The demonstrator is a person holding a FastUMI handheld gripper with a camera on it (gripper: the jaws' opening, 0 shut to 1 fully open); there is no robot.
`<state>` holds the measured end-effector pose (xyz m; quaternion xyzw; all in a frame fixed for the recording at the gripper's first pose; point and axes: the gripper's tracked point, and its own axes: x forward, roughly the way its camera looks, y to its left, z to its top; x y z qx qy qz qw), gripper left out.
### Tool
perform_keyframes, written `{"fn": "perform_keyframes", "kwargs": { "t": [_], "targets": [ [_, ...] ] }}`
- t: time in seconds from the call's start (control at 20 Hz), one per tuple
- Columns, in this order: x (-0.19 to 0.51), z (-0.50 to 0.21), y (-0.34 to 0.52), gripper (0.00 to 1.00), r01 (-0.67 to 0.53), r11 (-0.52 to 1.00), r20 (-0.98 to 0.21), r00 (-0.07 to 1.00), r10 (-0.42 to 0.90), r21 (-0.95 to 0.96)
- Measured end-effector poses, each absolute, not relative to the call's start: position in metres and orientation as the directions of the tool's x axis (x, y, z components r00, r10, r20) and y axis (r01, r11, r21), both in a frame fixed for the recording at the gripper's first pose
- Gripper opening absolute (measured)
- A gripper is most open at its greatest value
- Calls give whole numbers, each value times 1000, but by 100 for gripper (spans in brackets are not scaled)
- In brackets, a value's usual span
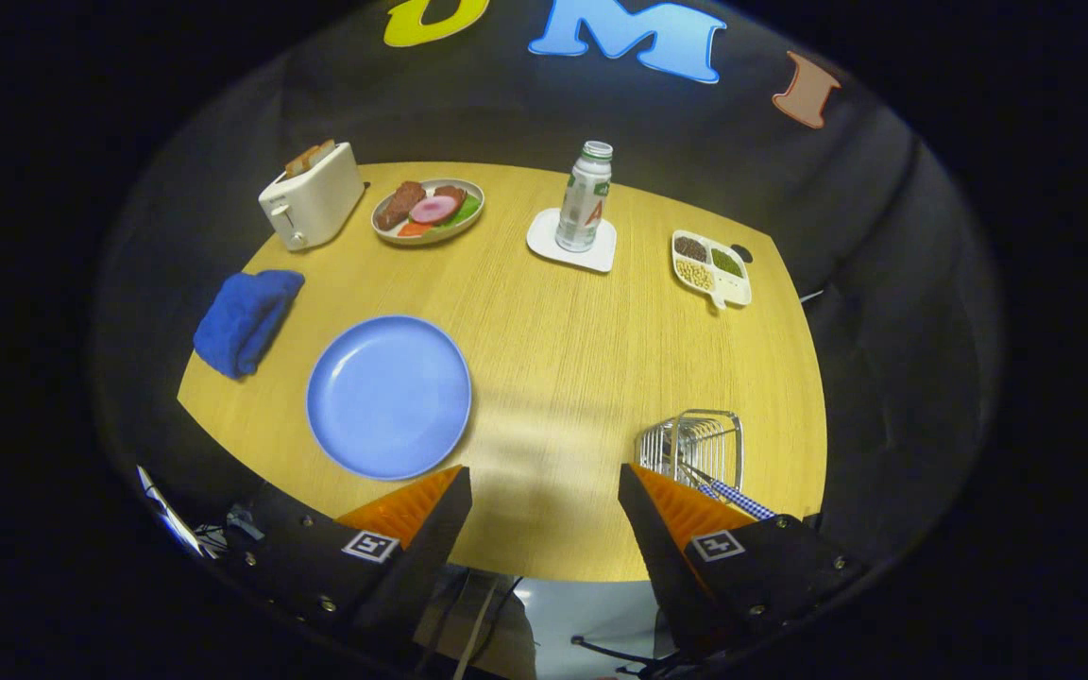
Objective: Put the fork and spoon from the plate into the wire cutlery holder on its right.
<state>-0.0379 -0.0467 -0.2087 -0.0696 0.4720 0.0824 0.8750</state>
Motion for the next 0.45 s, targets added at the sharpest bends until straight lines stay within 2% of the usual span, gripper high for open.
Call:
{"fn": "perform_keyframes", "kwargs": {
  "t": [0.2, 0.45],
  "targets": [
    [-42, -218, -16, 97, -174, 985, -839, 533, 108, 15],
    [-15, -192, 6, 96, -193, 980, -720, 687, 96, -53]
  ]
}}
